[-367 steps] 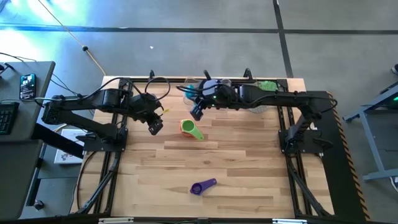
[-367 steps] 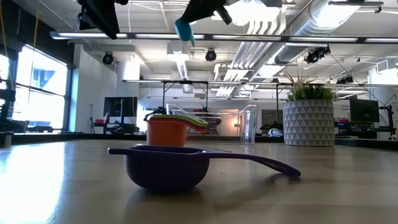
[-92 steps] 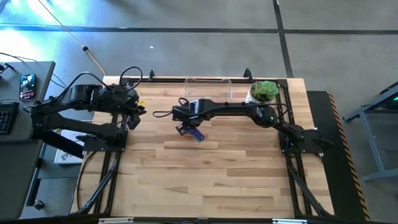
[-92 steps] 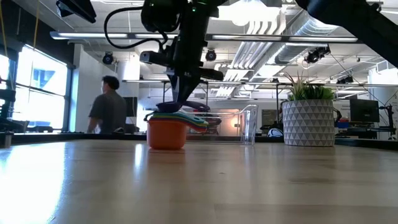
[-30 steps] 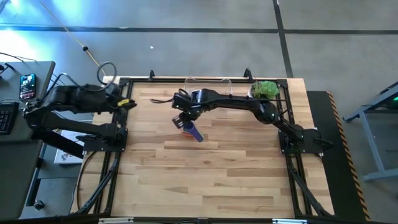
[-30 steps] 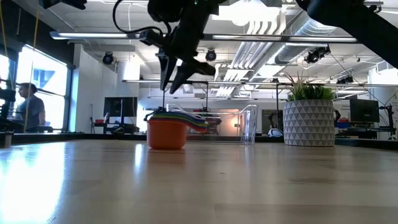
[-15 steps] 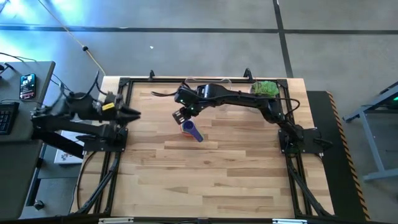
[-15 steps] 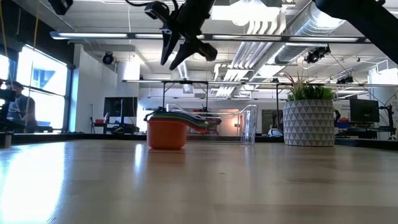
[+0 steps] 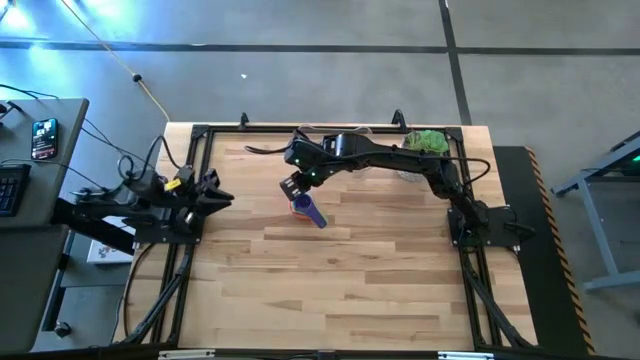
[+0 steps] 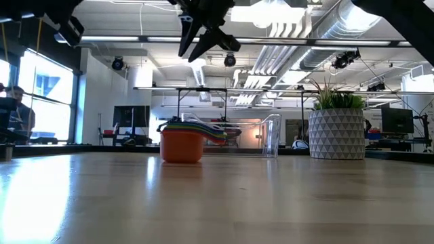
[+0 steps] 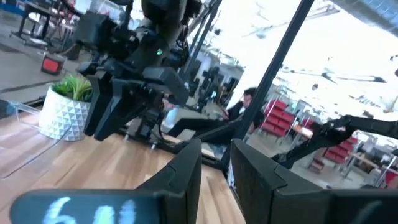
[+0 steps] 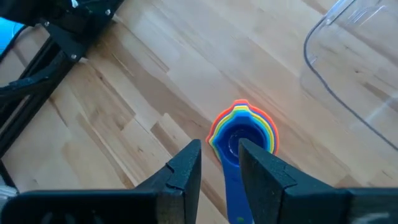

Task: Nest measuring cups in basket
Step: Put the stacked measuring cups into the transparent bin

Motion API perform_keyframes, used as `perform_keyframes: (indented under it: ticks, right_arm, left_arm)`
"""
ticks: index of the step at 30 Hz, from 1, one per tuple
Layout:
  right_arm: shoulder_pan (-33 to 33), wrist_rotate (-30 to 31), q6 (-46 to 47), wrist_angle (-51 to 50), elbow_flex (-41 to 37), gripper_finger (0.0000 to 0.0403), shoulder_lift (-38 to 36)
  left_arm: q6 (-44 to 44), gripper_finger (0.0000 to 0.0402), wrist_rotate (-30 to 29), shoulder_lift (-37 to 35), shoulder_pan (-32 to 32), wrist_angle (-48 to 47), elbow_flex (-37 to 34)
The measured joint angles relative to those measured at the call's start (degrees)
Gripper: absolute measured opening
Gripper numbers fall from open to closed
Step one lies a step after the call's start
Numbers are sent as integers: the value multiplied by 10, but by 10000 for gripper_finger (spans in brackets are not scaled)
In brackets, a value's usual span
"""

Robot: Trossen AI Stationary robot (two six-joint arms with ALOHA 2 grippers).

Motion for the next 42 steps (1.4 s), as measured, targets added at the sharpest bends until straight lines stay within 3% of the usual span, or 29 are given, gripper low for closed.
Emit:
perform_keyframes:
  ticks: [6, 15, 29, 42]
  right_arm:
    - [5, 25, 0, -5, 0, 99, -3]
    - [13, 9, 2, -20, 0, 99, -6]
    - [19, 11, 3, -57, 0, 99, -28]
    - [16, 11, -35, -107, -27, 99, -32]
  left_arm:
    - [-2, 78, -5, -22, 0, 91, -89]
    - [-4, 78, -16, -22, 0, 113, -163]
    - [124, 78, -42, -16, 1, 60, -165]
    - [129, 78, -42, -16, 1, 60, -165]
